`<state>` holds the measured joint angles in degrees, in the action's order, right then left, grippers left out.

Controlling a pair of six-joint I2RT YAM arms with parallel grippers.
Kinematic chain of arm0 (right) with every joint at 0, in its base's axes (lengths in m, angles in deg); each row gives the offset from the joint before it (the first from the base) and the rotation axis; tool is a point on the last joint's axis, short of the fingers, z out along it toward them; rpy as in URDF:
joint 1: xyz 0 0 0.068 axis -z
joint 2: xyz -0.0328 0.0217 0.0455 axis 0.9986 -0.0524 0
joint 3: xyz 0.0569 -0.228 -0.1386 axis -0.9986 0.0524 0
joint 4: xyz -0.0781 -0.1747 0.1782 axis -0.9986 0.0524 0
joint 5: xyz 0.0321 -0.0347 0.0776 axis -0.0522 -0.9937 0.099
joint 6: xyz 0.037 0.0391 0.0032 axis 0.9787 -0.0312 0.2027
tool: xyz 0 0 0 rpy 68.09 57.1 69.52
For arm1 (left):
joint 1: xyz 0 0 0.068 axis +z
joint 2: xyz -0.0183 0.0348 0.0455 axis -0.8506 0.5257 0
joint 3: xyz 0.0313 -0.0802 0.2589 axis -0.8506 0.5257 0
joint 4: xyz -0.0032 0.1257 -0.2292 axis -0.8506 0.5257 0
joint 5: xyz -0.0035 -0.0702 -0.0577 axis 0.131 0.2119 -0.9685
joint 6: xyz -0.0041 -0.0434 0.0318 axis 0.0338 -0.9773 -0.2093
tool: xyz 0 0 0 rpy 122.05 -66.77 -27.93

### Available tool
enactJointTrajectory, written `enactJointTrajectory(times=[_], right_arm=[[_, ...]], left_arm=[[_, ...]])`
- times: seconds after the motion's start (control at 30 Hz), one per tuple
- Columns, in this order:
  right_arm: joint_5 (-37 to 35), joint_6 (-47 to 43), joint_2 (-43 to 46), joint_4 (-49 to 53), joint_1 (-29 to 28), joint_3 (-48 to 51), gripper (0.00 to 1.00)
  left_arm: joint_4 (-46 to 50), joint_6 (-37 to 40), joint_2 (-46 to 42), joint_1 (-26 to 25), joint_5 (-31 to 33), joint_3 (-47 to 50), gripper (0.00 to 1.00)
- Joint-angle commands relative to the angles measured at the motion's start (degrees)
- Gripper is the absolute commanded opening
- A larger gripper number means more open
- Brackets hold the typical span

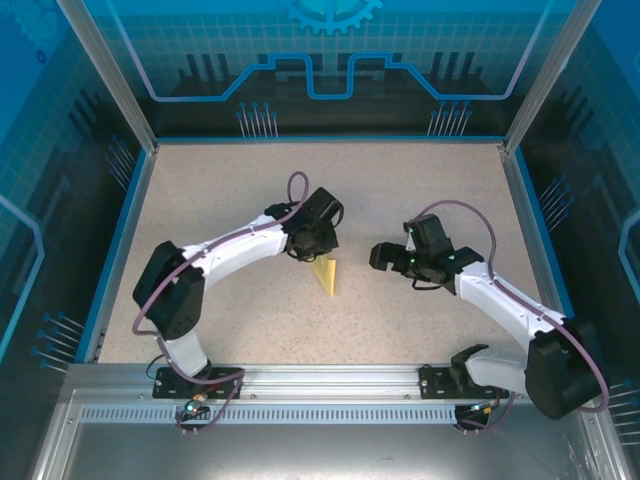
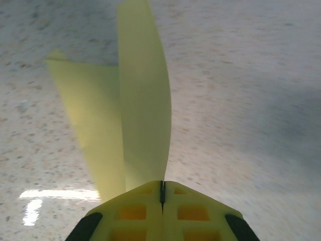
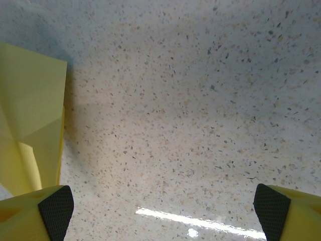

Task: Fold a paper plane with a square sheet of paper (pick it up from the middle)
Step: Turn over a paper plane at the center of the table.

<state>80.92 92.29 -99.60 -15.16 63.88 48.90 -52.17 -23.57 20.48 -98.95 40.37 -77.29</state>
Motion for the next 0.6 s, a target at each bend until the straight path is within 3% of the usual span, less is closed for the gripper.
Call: enactJointTrajectory(times=[0.0,0.17,0.37,0.57], right_arm=[[2.1,0.9,2.6,1.1,1.7,-1.2,0.96],[3.9,0.7,3.5,1.6,2.1,-1.9,0.96],[5.8,0.7,2.9,0.3,2.1,-1.3,0.96],[9.0,1.1,0.9,-1.7,1.9,-0.8,0.96]], left_arm=[[-6.6,5.6,-3.9,0.5,-7.1,2.6,0.00],[-18.8,5.9,-6.5,2.1,-15.5,9.4,0.00],[-37.9,0.0,-5.2,4.8,-23.3,21.6,0.00],[-47.5,-3.1,-4.9,5.4,-23.2,30.4,0.00]])
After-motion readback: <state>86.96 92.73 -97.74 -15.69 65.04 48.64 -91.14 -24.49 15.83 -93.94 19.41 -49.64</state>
